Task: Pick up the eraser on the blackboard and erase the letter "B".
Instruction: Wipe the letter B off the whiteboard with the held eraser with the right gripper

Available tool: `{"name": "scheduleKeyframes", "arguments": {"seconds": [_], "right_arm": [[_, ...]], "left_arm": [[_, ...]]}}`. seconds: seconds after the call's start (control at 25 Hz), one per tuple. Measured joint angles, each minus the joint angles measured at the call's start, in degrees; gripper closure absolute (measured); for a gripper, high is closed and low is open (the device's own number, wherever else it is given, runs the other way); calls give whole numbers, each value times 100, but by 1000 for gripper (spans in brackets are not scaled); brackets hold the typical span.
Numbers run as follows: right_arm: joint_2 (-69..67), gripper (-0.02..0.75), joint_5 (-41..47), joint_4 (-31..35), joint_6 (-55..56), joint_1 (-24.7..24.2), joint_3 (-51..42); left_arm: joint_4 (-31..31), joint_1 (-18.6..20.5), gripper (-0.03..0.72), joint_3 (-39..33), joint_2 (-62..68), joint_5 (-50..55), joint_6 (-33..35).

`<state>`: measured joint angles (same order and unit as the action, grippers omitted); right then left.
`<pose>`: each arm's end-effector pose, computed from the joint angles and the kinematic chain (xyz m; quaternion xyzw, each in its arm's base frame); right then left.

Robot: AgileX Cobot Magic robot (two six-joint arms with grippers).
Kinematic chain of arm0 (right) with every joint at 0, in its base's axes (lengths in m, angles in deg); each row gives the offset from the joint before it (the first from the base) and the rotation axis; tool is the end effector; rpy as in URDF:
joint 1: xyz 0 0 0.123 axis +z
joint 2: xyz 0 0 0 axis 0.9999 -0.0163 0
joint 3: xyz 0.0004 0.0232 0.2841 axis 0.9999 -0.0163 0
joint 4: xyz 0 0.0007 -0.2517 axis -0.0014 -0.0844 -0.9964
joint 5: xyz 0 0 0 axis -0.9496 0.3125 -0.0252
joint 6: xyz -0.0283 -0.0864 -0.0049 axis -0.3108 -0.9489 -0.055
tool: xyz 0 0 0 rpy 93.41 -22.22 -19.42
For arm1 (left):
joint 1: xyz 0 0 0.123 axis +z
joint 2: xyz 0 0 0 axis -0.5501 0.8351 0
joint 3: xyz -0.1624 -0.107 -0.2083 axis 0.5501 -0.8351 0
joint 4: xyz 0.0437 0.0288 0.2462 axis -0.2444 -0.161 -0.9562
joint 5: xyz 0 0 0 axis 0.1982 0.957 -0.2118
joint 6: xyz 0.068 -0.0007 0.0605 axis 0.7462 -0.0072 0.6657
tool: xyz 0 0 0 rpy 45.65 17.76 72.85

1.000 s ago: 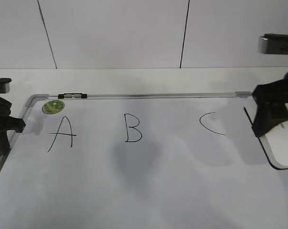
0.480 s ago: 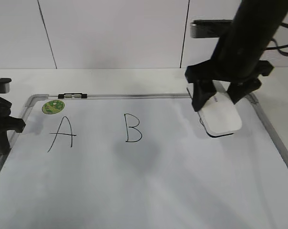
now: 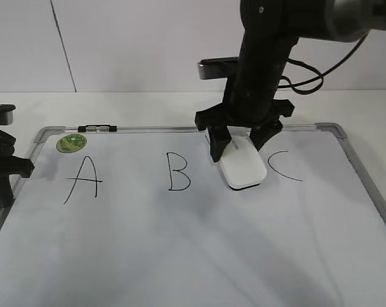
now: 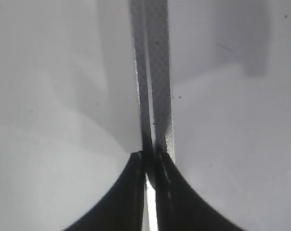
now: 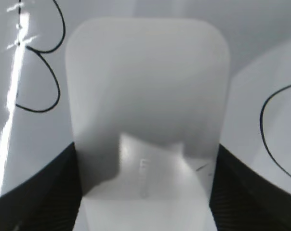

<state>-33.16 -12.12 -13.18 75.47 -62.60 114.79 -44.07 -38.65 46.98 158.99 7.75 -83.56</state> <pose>0.3862 0.1992 0.2220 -0.1646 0.9840 0.0497 0.0461 0.3266 -0.0327 0.1563 0.0219 0.9972 -0.0185 0.0695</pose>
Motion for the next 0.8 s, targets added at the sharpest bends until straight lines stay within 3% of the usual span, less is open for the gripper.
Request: {"name": "scheduleKeyframes", "arguments": {"seconds": [0.28,0.8], "right_arm": [[-775,191,0,0,10,0,880],[-1130,191,0,109,-1,0,1036]], "left_arm": [[0,0,672,3,0,10,0],[0,0,672,12,0,30,0]]}}
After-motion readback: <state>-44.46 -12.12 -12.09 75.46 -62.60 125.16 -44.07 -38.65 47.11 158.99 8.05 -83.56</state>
